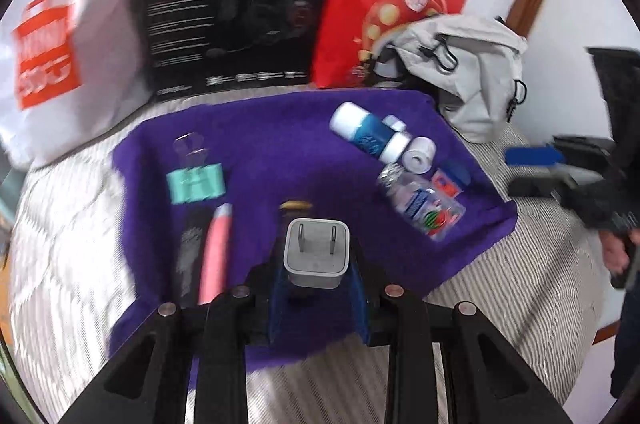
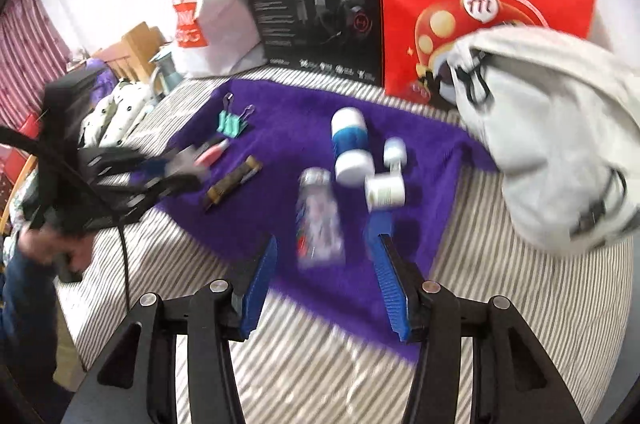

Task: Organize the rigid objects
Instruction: 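Lower the white plug adapter onto the towel and open the left gripper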

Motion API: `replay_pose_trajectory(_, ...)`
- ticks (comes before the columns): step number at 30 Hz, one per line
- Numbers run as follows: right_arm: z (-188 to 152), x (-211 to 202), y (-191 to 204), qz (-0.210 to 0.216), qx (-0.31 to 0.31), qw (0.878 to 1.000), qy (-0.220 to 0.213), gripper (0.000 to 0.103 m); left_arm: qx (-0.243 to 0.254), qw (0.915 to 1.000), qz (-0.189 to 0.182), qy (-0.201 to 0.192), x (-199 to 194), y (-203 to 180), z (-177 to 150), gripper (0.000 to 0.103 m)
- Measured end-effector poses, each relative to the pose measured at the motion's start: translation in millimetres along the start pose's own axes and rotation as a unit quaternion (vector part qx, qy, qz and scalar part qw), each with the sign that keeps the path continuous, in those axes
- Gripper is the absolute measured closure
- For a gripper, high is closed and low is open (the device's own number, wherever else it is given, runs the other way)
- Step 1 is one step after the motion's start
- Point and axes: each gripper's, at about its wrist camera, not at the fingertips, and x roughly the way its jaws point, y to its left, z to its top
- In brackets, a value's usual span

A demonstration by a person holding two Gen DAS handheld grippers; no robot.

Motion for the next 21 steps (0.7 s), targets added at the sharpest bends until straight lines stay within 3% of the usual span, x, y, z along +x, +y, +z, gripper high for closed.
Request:
replay_pose_trajectory(8,-57,-25,-16,0.003,0.053,0.999,0.011,0.053,0.03,0.9993,-0.014,0.016,40,-29,14,0.076)
replay_pose_trajectory(11,-76,-24,-21,0.021,0.081,0.996,0.014,0.052,0.047,0.9982,0.009,0.036,57,-36,13,0.076)
replay_pose_trajectory(21,-90,-24,-20,0.027,0.108,0.994,0.012,0.052,0.06,0.9969,0.023,0.046,69,-40,7,0.076)
